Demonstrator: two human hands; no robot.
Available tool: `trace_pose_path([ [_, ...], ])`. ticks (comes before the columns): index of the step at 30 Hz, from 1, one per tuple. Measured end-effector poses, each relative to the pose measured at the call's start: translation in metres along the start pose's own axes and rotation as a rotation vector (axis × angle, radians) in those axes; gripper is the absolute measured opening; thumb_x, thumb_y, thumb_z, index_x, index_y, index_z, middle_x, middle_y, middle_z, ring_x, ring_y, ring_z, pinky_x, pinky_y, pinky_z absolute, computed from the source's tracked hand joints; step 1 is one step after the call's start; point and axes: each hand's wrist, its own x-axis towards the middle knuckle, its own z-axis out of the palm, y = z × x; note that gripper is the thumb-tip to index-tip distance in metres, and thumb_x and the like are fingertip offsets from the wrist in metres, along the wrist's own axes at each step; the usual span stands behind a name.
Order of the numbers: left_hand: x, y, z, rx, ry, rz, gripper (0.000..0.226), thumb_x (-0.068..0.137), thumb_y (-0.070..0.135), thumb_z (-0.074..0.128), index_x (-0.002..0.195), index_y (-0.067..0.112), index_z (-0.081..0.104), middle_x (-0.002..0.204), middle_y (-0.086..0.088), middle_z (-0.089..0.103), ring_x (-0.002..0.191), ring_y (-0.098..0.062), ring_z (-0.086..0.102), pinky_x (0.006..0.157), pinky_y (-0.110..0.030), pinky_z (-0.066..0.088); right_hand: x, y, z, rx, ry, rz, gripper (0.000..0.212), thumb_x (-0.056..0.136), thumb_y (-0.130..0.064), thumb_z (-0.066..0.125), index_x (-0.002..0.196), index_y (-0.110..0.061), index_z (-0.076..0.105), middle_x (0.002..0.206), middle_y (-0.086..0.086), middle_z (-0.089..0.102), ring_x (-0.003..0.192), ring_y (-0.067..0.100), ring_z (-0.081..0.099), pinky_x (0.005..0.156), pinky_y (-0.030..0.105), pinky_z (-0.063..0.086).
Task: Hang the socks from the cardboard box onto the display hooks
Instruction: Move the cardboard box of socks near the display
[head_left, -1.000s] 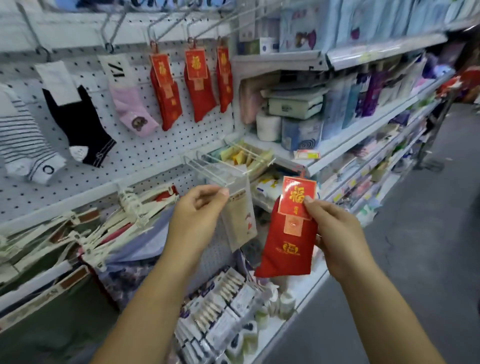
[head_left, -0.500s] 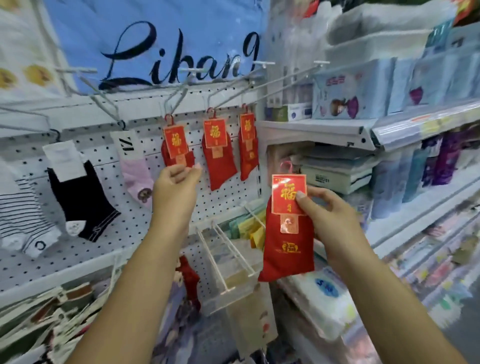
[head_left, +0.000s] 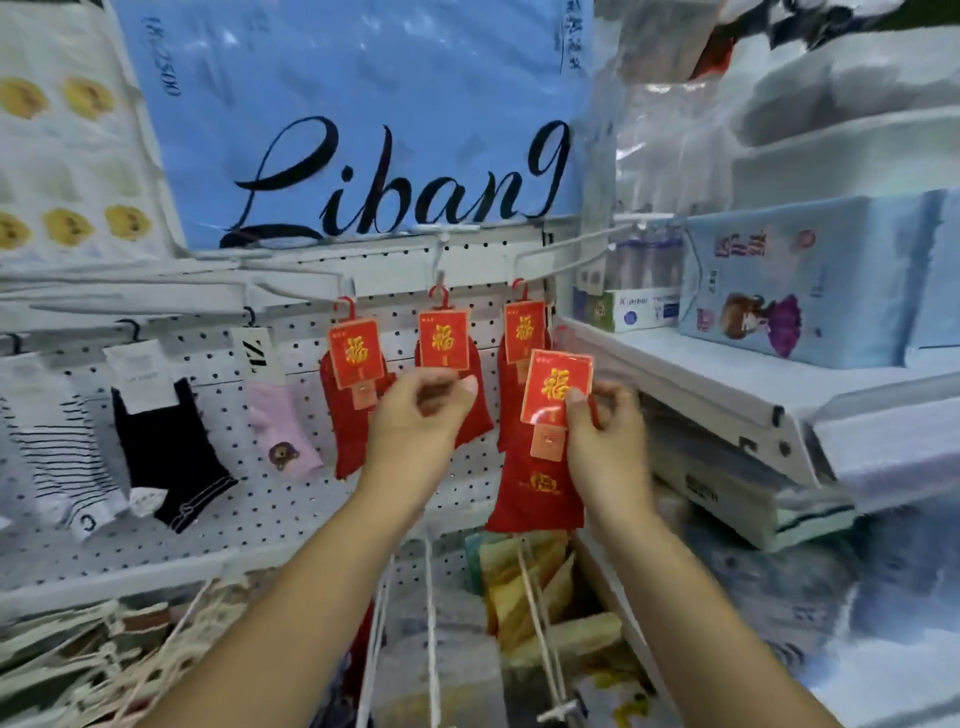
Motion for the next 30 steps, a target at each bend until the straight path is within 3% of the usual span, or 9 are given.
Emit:
trace_pose_path([
  [2, 0.01, 0.01, 0.023, 0.029, 0.016, 0.043, 0.034, 0.094, 0.032, 0.071, 0.125, 0.024, 0.06, 0.118, 0.012, 0.064, 0.108, -0.001, 0.06, 0.091, -0.019, 0.047, 0.011, 0.003, 0.005, -0.068, 0.029, -0.103, 0.01, 0.1, -0.043, 0.052, 0.102, -0.051, 0.048, 0.105, -0.016, 0.066, 0.095, 0.0, 0.065, 0.088, 0.042, 0.057],
  [4, 0.025, 0.022, 0.038, 0.031, 0.142, 0.025, 0.049, 0.093, 0.034, 0.072, 0.135, 0.022, 0.049, 0.126, 0.009, 0.058, 0.113, -0.004, 0.058, 0.094, -0.023, 0.047, 0.017, 0.004, 0.009, -0.034, 0.036, -0.168, 0.017, 0.1, -0.041, 0.052, 0.104, -0.055, 0.046, 0.106, -0.016, 0.068, 0.097, -0.002, 0.065, 0.088, 0.038, 0.057],
  [8, 0.038, 0.036, 0.049, 0.029, 0.366, 0.095, 0.054, 0.094, 0.041, 0.068, 0.136, 0.02, 0.042, 0.138, 0.002, 0.05, 0.125, -0.01, 0.049, 0.101, -0.027, 0.04, 0.03, 0.006, 0.02, 0.086, 0.029, -0.19, 0.024, 0.102, -0.03, 0.052, 0.125, -0.039, 0.051, 0.112, -0.012, 0.068, 0.095, -0.002, 0.067, 0.083, 0.033, 0.06],
  [12, 0.043, 0.04, 0.045, 0.064, 0.299, 0.229, 0.024, 0.099, 0.036, 0.064, 0.121, 0.031, 0.056, 0.125, 0.016, 0.059, 0.12, -0.001, 0.053, 0.104, -0.021, 0.04, 0.047, -0.001, 0.035, 0.191, 0.083, -0.18, 0.031, 0.103, -0.025, 0.052, 0.132, -0.035, 0.054, 0.109, -0.019, 0.062, 0.096, -0.003, 0.062, 0.083, 0.031, 0.058],
  [17, 0.046, 0.025, 0.036, 0.152, 0.233, 0.302, 0.028, 0.095, 0.031, 0.07, 0.118, 0.034, 0.055, 0.124, 0.023, 0.06, 0.125, 0.002, 0.054, 0.102, -0.013, 0.038, 0.059, -0.008, 0.046, 0.246, 0.145, -0.23, 0.037, 0.103, -0.026, 0.051, 0.139, -0.029, 0.056, 0.129, -0.014, 0.063, 0.118, 0.003, 0.06, 0.099, 0.036, 0.054],
  [20, 0.045, 0.022, 0.035, 0.192, 0.219, 0.303, 0.034, 0.094, 0.03, 0.072, 0.121, 0.036, 0.053, 0.132, 0.019, 0.06, 0.13, 0.0, 0.053, 0.109, -0.026, 0.041, 0.064, -0.007, 0.05, 0.259, 0.083, -0.252, 0.038, 0.103, -0.018, 0.052, 0.141, -0.021, 0.056, 0.112, -0.027, 0.058, 0.096, -0.025, 0.054, 0.083, 0.003, 0.046],
  [23, 0.044, 0.021, 0.033, 0.253, 0.222, 0.28, 0.041, 0.093, 0.036, 0.071, 0.129, 0.031, 0.052, 0.136, 0.014, 0.06, 0.13, -0.006, 0.054, 0.111, -0.034, 0.042, 0.07, 0.0, 0.051, 0.215, 0.022, -0.235, 0.039, 0.103, -0.014, 0.052, 0.142, -0.018, 0.055, 0.123, -0.016, 0.061, 0.092, -0.03, 0.047, 0.075, -0.01, 0.033],
  [26, 0.042, 0.021, 0.032, 0.305, 0.216, 0.28, 0.046, 0.093, 0.035, 0.071, 0.134, 0.032, 0.049, 0.133, 0.014, 0.06, 0.127, -0.008, 0.056, 0.11, -0.039, 0.044, 0.077, 0.007, 0.049, 0.148, 0.01, -0.231, 0.04, 0.103, -0.014, 0.052, 0.142, -0.019, 0.055, 0.124, -0.014, 0.061, 0.094, -0.026, 0.049, 0.084, -0.005, 0.035],
  [30, 0.038, 0.025, 0.032, 0.327, 0.187, 0.28, 0.048, 0.094, 0.032, 0.07, 0.136, 0.031, 0.046, 0.13, 0.019, 0.053, 0.12, -0.007, 0.06, 0.105, -0.041, 0.048, 0.087, 0.009, 0.048, 0.038, -0.04, -0.251, 0.043, 0.103, -0.014, 0.052, 0.145, -0.022, 0.052, 0.133, -0.009, 0.061, 0.11, -0.006, 0.047, 0.092, 0.008, 0.038],
])
